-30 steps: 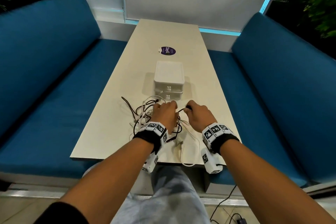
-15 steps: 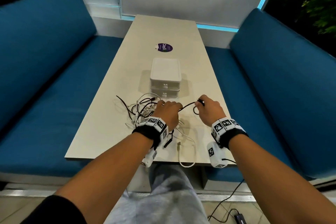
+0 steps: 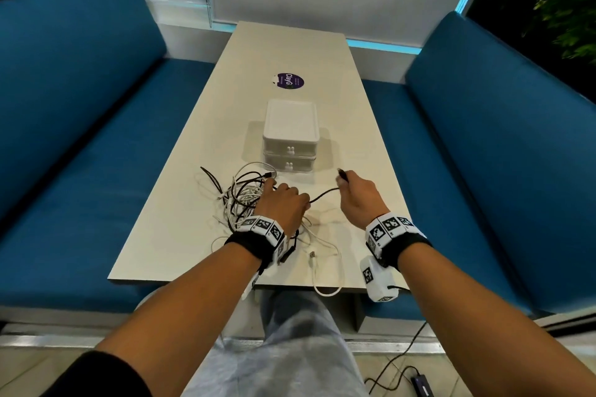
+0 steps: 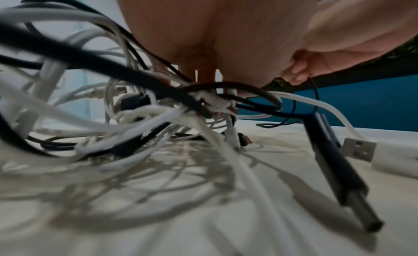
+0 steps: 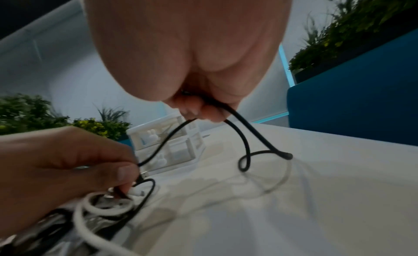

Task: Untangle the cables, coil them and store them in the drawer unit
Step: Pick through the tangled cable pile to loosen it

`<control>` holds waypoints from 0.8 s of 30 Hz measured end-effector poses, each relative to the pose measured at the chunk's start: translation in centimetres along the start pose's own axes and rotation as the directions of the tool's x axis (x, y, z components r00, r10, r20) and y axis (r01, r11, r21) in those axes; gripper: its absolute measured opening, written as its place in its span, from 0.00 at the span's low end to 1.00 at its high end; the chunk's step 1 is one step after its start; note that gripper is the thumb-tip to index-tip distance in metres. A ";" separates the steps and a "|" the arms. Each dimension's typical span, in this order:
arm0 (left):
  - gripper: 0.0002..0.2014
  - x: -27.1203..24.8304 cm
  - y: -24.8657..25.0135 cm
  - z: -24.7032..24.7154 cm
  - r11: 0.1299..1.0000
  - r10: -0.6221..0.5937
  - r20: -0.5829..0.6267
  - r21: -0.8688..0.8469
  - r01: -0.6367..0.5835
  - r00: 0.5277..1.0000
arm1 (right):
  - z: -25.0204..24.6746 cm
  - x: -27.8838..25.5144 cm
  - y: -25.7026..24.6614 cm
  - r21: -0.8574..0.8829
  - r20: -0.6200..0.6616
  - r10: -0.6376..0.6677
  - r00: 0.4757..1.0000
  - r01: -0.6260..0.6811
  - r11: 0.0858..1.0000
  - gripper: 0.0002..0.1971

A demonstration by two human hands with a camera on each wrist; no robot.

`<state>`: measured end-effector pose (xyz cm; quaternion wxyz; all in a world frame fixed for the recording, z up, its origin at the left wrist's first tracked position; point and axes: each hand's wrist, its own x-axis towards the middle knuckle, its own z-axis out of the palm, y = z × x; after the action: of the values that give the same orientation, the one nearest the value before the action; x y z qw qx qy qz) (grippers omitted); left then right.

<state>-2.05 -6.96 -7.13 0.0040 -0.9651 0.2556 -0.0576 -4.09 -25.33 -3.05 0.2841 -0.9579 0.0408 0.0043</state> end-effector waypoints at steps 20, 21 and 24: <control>0.15 -0.3 -2.2 -0.8 0.985 0.112 0.105 0.119 -0.124 0.988 | 0.1 0.5 0.5 -0.415 0.100 -0.096 0.990 0.130 0.901 0.13; 0.15 -0.3 -2.5 -0.8 0.985 0.111 0.102 0.118 -0.123 0.989 | -0.3 0.6 1.0 -0.439 0.085 -0.070 0.994 0.101 0.893 0.14; 0.16 -0.2 -2.6 -1.1 0.979 0.119 0.115 0.155 -0.136 0.986 | -1.3 0.6 2.1 -0.478 0.038 -0.016 0.999 0.033 0.878 0.14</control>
<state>-1.04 -4.59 -6.00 0.0997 -0.9448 0.3110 -0.0269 -3.71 -27.78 -3.13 0.0392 -0.9986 0.0217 0.0264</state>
